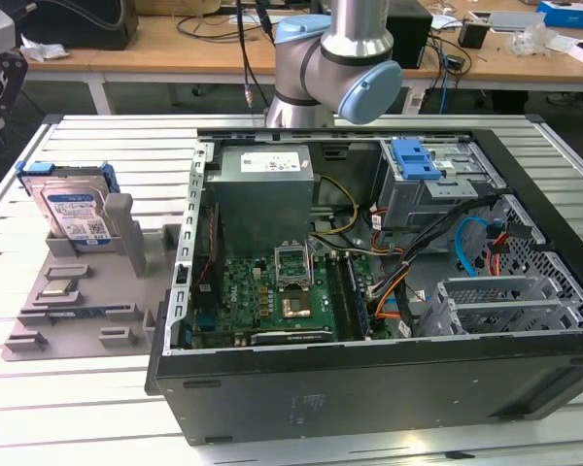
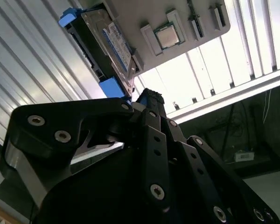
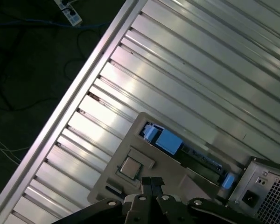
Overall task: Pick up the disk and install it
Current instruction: 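Pick up the disk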
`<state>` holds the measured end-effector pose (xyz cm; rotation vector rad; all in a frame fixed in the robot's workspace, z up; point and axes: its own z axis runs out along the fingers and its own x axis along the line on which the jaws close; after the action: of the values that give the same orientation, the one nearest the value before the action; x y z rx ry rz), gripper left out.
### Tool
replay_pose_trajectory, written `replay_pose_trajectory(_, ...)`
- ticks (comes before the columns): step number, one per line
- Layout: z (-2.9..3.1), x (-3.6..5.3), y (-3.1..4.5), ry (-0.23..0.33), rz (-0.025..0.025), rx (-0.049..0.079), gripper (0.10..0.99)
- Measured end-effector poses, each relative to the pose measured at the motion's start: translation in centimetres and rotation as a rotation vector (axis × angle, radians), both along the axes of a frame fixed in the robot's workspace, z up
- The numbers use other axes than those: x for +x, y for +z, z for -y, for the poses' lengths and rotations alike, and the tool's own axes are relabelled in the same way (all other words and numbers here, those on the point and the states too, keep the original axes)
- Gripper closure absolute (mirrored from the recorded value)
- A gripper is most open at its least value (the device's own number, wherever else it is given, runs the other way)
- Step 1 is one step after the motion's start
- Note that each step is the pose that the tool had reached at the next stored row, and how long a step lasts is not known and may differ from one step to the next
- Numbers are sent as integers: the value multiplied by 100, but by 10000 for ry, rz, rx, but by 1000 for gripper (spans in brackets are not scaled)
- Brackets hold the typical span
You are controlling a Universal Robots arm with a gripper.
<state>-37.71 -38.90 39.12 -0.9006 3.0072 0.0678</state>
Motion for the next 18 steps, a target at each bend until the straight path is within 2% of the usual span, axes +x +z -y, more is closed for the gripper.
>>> replay_pose_trajectory(4,0,0,0,373,0,0,980)
replay_pose_trajectory(18,0,0,0,2287,0,0,980)
